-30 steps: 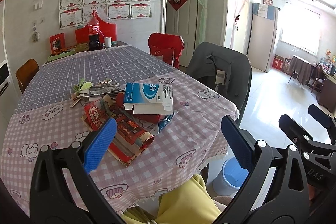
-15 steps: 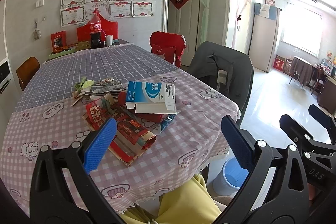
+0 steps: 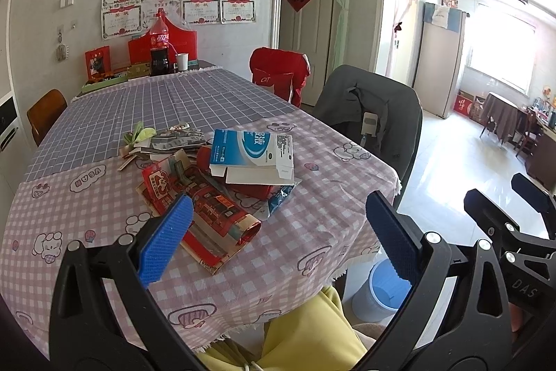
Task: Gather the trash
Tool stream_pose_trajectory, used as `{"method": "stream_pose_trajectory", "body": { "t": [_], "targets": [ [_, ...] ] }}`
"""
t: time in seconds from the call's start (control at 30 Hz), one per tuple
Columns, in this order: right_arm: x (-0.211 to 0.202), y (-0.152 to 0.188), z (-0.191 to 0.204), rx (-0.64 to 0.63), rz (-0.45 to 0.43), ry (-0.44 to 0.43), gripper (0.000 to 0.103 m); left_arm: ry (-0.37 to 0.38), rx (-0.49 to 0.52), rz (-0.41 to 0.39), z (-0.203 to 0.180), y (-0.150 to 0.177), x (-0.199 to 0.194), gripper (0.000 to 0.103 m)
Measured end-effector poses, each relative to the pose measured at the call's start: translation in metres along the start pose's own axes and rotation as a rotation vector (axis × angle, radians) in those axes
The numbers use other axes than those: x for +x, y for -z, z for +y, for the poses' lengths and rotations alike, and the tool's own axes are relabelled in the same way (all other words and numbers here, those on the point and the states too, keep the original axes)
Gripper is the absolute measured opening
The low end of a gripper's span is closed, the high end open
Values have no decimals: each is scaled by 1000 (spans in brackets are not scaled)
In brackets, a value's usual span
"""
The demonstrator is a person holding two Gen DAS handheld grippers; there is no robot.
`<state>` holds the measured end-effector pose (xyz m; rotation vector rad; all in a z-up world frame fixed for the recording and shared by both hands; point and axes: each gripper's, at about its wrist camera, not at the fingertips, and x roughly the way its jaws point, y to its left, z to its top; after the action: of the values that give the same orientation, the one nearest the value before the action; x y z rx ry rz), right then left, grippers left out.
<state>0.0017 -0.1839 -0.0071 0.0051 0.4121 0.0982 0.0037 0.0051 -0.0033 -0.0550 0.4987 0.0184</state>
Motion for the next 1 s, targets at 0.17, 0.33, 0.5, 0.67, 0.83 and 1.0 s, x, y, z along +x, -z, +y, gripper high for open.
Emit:
{"method": "stream_pose_trajectory", "body": {
  "t": [0.17,0.33,0.5,0.67,0.83,1.0],
  "targets": [
    [1,0,0,-1,1,-1,99,-3,-4,5,2,1,3,98],
    [1,0,1,0,0,1,99,-6,-4,1,2,1,4,98],
    [3,1,2,0,2,-1,99,-7,-6,-1,2,1,4,98],
    [1,-1,1,-4,3,2,99,-3,-8,-1,2,1,3,98],
    [0,0,0,-3,6,5,99,-12,-9,-6,3,0,0,98],
    [1,0,2,5,16,-4,99,-10,-10,-6,4,1,-1,98]
  ]
}}
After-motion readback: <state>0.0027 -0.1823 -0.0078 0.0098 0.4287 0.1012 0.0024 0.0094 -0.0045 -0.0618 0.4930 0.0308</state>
